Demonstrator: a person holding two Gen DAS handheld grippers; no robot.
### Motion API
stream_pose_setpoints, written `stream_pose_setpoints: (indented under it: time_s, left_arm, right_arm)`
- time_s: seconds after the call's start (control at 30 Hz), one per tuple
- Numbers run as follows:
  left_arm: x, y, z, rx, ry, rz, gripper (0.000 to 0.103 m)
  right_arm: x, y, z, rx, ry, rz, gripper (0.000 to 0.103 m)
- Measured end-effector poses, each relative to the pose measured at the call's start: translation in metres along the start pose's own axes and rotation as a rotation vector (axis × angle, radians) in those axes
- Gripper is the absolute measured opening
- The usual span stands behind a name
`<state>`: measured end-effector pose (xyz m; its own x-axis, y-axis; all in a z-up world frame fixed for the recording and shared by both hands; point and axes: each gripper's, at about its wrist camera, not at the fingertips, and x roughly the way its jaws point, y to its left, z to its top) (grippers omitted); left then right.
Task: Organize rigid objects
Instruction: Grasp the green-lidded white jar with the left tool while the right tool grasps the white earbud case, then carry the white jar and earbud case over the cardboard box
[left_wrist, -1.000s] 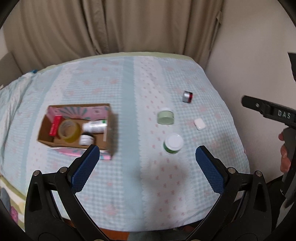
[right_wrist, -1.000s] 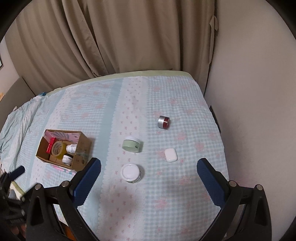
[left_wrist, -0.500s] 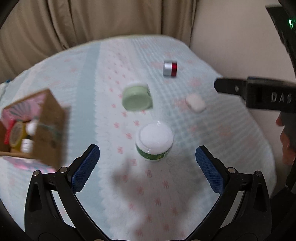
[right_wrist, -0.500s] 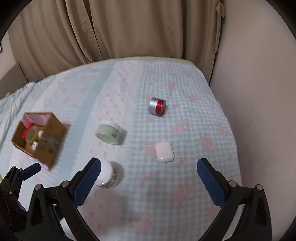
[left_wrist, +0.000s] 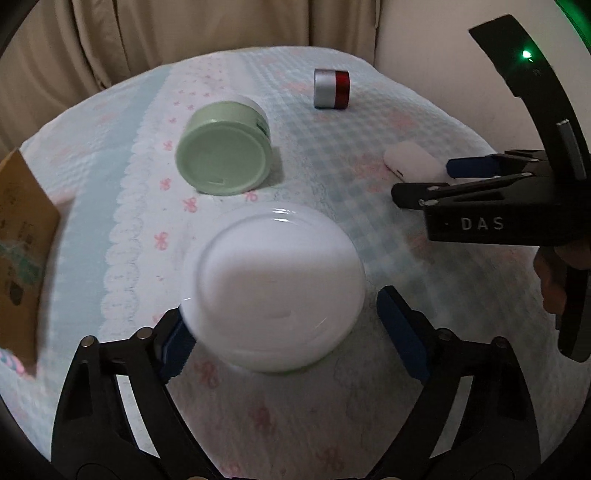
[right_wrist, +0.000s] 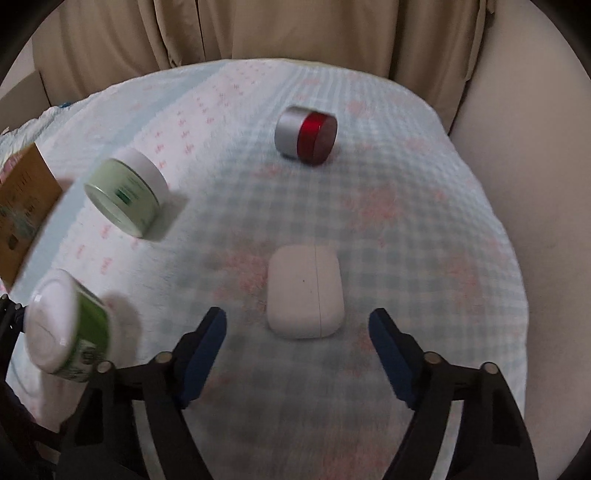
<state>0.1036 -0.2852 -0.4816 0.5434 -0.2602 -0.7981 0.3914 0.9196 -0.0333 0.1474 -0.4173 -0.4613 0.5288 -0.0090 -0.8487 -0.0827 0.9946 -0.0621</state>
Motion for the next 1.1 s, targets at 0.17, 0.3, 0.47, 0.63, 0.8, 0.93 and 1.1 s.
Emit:
stream_pose_setpoints:
  time_s: [0.17,0.3,0.47,0.63,0.8,0.93,1.1]
  left_arm:
    - [0.007,0.002,0.003,-0.007,0.014,-0.004,0.086]
    - [0.009,0.007,0.008,-0.018,0.011,0.008,0.068]
    - [0.010,0.009,0.011,-0.010,0.008,-0.003,0.068]
    - [0.008,0.012,0.012,-0.023,0.006,-0.008,0.068]
    - [-0.005,0.019,0.017,-0.042,-0.013,-0.003,0.068]
    - [-0.025,0.026,0.028,-0.053,-0.044,0.004,0.068]
    - [-0.073,0.037,0.052,-0.081,-0.099,0.013,0.068]
  right_arm:
    - [0.013,-0.001,0.003,-0.004,-0.009,0.011,0.074]
    - [0.021,-0.003,0.009,0.004,-0.024,0.018,0.065]
    - [0.023,-0.005,0.014,0.015,-0.032,-0.002,0.045]
    - [0.021,-0.007,0.016,0.037,-0.035,-0.006,0.041]
    - [0.012,-0.008,0.019,0.070,-0.046,-0.004,0.041]
    - [-0.005,-0.009,0.026,0.099,-0.060,-0.007,0.041]
    - [-0.050,-0.001,0.042,0.131,-0.090,-0.005,0.041]
